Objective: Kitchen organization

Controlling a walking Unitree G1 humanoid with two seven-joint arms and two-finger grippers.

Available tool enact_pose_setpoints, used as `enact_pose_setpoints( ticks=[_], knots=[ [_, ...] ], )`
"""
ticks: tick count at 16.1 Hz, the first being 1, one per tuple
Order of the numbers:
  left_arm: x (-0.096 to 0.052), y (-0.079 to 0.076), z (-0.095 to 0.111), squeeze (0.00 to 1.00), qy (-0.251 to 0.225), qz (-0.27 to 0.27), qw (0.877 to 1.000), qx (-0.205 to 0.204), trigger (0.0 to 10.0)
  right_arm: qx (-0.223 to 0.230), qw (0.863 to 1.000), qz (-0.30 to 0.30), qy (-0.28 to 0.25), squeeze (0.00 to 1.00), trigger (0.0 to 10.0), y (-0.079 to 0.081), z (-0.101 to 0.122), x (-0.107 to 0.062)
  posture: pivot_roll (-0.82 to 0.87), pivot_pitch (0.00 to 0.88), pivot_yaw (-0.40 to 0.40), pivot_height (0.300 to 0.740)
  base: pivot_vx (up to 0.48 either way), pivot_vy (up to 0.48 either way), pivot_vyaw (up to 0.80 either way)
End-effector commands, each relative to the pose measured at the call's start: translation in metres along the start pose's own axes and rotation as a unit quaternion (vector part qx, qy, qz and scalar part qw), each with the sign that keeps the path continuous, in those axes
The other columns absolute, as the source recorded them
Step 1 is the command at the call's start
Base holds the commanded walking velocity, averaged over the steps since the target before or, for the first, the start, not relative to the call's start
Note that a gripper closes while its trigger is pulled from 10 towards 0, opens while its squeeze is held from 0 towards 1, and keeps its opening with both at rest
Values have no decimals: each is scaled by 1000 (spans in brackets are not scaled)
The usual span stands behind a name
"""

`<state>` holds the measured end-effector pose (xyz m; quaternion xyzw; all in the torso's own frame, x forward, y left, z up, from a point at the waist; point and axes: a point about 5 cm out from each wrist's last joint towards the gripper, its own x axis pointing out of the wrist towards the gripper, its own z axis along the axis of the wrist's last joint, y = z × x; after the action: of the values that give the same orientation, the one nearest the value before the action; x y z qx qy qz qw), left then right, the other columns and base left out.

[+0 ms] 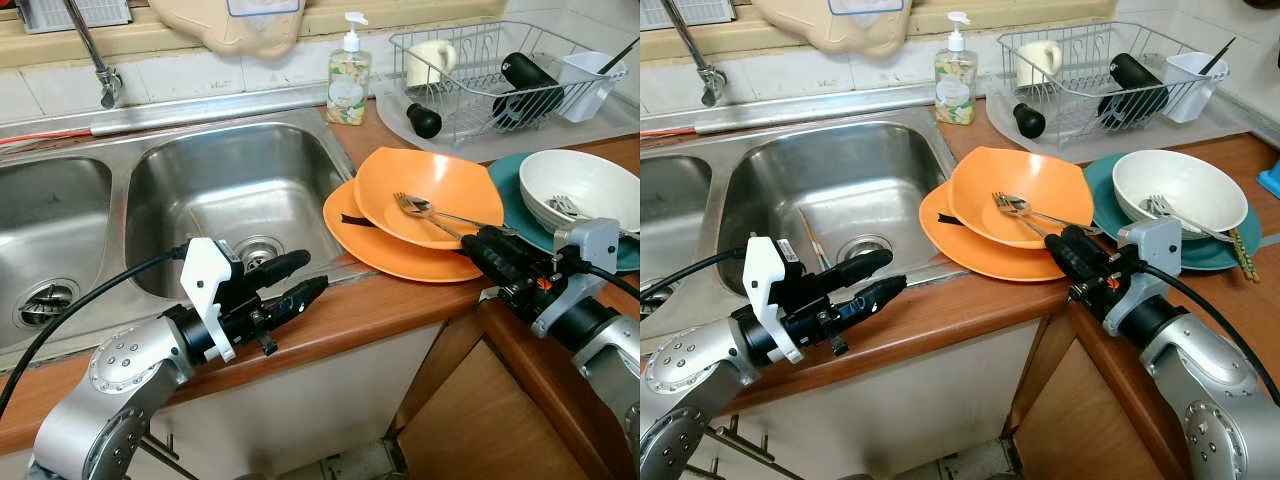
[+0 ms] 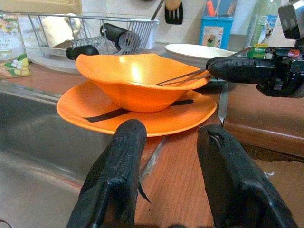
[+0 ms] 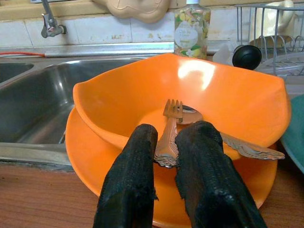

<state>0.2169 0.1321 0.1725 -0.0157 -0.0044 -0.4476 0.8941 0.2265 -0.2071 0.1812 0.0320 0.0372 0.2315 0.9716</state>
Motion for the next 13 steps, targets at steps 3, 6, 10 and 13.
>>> enact_pose_setpoints(
  ticks=[3, 6, 10, 13],
  knots=[
    [0, -2, 4, 0, -5, -4, 1000, 8, 10000, -4, 1000, 7, -9, 0, 0, -1, 5, 1, -43, 0, 19, 740, 0, 0, 0],
    [1, -1, 6, 0, -4, 2, 1000, 20, 10000, -11, 999, 34, -31, 0, 0, 5, 20, 3, -44, 0, 18, 740, 0, 0, 0],
    [5, 7, 15, 0, -10, 25, 997, 69, 10000, -34, 996, 71, -52, 0, 0, 13, 40, 8, -43, 0, 12, 740, 0, 0, 0],
    [14, 16, 24, 0, -11, 43, 986, 158, 10000, -57, 990, 115, -52, 0, 0, 26, 50, 16, -45, 0, 4, 740, 0, 0, 0]
  ],
)
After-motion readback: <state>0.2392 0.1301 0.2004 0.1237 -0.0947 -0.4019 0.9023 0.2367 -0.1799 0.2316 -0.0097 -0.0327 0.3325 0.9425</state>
